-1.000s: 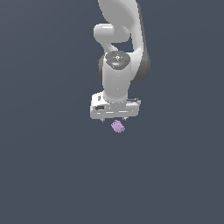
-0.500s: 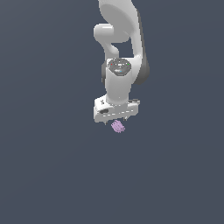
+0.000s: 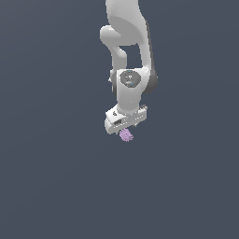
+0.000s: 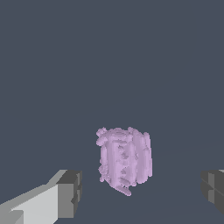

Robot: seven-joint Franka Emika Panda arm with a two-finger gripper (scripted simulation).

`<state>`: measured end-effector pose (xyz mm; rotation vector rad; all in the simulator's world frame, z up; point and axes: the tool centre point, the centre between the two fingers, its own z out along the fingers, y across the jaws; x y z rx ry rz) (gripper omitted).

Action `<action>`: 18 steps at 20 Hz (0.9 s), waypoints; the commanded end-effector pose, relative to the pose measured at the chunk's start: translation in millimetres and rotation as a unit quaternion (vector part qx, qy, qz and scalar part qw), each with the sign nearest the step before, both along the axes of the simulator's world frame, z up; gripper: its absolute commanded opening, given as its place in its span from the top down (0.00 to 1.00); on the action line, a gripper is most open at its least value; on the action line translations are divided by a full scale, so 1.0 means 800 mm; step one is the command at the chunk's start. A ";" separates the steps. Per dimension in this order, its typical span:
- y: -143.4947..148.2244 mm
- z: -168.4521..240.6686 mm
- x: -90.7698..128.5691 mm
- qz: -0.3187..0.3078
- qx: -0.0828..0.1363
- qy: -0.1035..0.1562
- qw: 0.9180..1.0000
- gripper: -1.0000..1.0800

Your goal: Pick up the object and move it to a goal position.

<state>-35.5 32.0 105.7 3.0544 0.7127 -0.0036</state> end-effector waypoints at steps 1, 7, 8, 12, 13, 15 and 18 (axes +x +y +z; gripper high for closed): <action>0.003 -0.008 -0.006 0.019 0.001 0.000 1.000 0.04; 0.007 -0.016 -0.012 0.038 0.003 0.000 0.999 0.04; 0.007 -0.016 -0.012 0.039 0.003 0.000 0.999 0.04; 0.006 -0.019 -0.012 0.037 0.003 0.000 0.999 0.04; 0.006 -0.022 -0.012 0.037 0.003 0.000 0.999 0.04; 0.006 -0.030 -0.012 0.037 0.003 0.000 0.999 0.04; 0.007 -0.049 -0.013 0.038 0.003 0.000 0.999 0.04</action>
